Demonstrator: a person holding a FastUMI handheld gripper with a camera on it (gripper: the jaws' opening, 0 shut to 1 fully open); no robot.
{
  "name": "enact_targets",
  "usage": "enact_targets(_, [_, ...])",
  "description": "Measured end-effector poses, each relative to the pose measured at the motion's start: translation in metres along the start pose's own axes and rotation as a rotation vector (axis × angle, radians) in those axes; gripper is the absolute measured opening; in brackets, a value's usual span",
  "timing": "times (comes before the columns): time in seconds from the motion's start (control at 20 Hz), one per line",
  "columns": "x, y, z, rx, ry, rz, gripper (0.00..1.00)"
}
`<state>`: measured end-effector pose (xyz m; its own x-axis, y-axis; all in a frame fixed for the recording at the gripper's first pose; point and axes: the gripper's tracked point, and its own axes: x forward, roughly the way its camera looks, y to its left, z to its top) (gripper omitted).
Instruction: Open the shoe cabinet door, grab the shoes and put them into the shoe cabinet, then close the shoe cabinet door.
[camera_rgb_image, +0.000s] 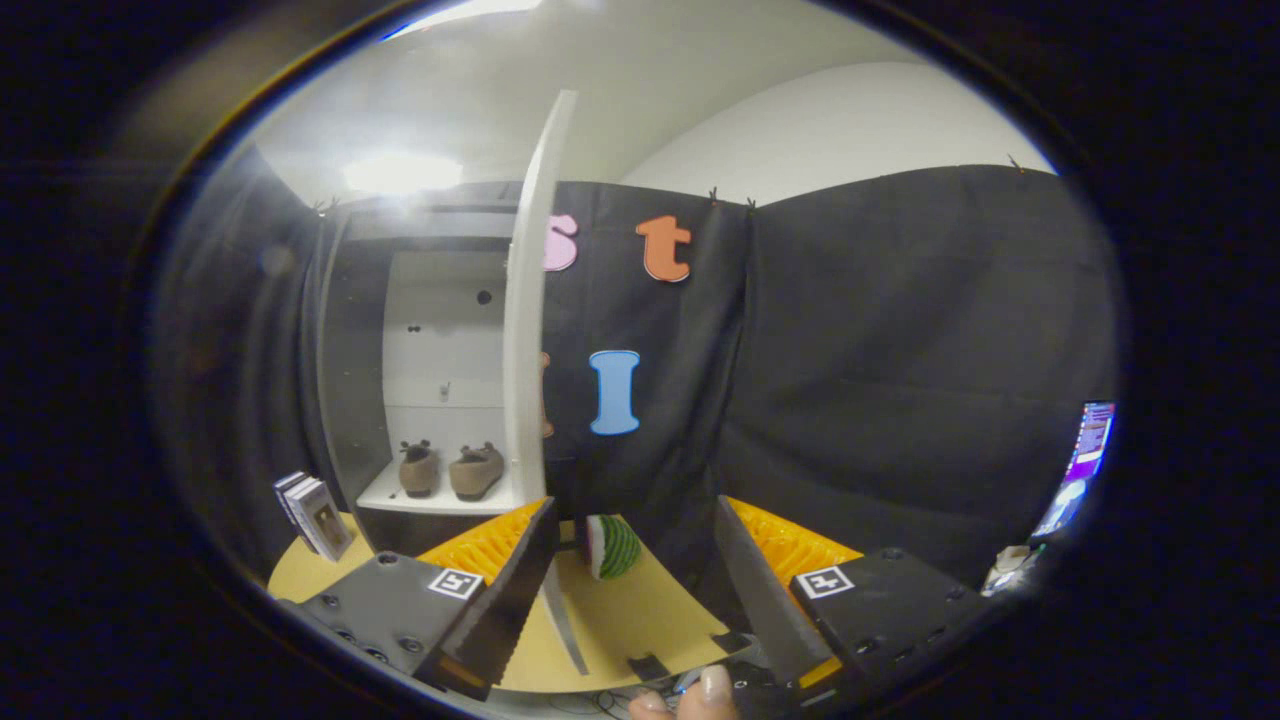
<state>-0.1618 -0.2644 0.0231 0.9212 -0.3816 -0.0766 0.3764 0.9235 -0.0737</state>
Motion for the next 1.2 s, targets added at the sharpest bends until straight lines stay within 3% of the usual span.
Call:
enact_targets(0.35, [0.11,-0.006,-0.009,0.018,0.017,0.158,0.97])
enact_targets(0.6, [0.155,0.018,-0.024,0.023,0.054,0.26,0.97])
enact_targets(0.75, [0.16,0.036,-0.024,0.029,0.053,0.323,0.96])
enact_targets(0.95, [0.159,0.049,-0.023,0.037,0.038,0.342,0.94])
enact_targets(1.2, [0.134,0.103,-0.02,0.018,0.013,0.374,0.93])
